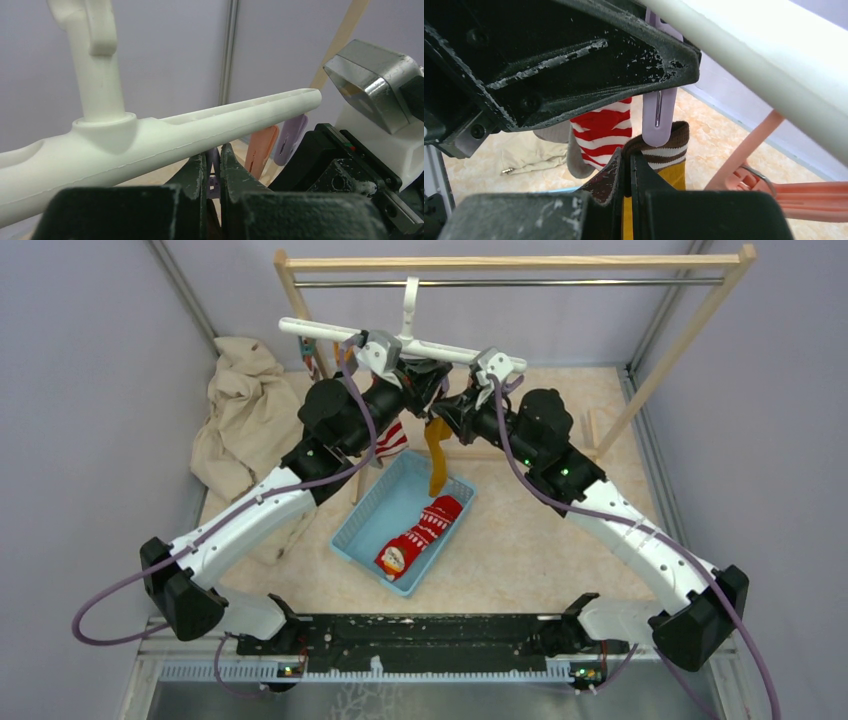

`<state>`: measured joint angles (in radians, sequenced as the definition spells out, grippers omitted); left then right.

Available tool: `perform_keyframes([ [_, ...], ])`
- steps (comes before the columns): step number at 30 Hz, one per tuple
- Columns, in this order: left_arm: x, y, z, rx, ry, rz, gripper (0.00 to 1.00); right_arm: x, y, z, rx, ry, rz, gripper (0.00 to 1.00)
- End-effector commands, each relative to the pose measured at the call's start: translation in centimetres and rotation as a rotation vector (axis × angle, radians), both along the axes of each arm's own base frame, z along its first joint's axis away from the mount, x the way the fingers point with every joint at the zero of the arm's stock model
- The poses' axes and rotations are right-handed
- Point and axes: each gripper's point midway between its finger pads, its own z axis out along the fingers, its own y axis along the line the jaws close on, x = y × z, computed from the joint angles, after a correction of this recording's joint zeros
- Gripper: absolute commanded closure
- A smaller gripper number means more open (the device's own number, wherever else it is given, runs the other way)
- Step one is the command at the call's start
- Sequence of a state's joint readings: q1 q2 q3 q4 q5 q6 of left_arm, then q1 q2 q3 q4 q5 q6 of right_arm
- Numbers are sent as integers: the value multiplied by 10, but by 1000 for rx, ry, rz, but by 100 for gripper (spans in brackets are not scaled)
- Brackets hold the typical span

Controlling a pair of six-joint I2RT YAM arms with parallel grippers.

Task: Clip the socks to the hanger
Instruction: Clamp the sock onto the hanger.

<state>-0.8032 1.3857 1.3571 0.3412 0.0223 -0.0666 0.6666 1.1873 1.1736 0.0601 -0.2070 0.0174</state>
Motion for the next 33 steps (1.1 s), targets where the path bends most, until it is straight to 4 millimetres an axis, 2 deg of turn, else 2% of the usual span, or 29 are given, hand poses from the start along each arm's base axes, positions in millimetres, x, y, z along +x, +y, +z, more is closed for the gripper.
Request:
perform_keyframes([
  [1, 3, -10, -34, 73, 52, -10, 100, -10, -3, 53, 73, -112, 13, 100],
  [16, 3, -11, -42, 80, 59, -17, 100, -8, -1, 60, 81, -123, 14, 100],
  [25, 3, -14, -47, 87, 66, -27, 100, -10, -4, 72, 83, -157, 6, 100],
  [33, -2, -18, -47, 84, 67, -62, 100, -6, -5, 68, 68, -162, -9, 100],
])
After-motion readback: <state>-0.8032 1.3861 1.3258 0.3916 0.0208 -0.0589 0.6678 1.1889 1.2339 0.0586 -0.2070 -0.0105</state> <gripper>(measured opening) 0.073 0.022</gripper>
